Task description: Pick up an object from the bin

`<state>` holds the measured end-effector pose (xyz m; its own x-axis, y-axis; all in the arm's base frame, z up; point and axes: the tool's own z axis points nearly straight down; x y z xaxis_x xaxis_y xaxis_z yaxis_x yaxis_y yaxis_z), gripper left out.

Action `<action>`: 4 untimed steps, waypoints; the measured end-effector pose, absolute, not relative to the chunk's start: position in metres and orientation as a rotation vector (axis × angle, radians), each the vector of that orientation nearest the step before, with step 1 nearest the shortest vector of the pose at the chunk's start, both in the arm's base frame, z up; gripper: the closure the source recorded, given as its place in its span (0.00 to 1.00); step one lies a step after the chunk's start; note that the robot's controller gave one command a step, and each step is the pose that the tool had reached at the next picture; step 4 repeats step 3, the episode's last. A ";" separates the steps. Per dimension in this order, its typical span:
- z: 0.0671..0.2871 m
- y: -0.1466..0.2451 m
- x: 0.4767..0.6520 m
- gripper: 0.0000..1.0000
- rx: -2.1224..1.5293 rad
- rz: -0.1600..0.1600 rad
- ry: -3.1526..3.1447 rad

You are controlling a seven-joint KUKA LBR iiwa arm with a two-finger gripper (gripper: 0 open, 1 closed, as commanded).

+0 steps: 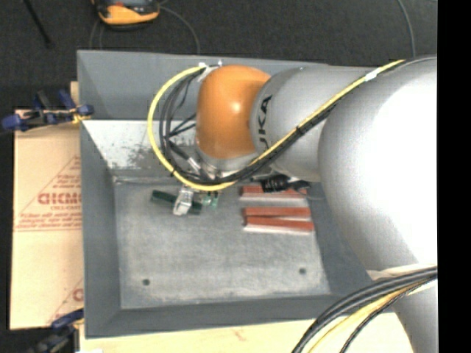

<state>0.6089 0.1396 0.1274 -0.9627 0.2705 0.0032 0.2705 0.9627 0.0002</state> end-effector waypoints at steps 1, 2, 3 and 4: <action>0.143 0.140 0.610 1.00 -0.429 -0.003 -3.112; 0.163 0.139 0.610 1.00 -0.428 -0.002 -3.111; 0.178 0.140 0.611 1.00 -0.428 -0.005 -3.116; 0.178 0.140 0.611 1.00 -0.428 -0.005 -3.116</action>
Offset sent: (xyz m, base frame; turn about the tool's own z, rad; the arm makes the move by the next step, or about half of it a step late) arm 0.0000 0.0000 0.0015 0.0000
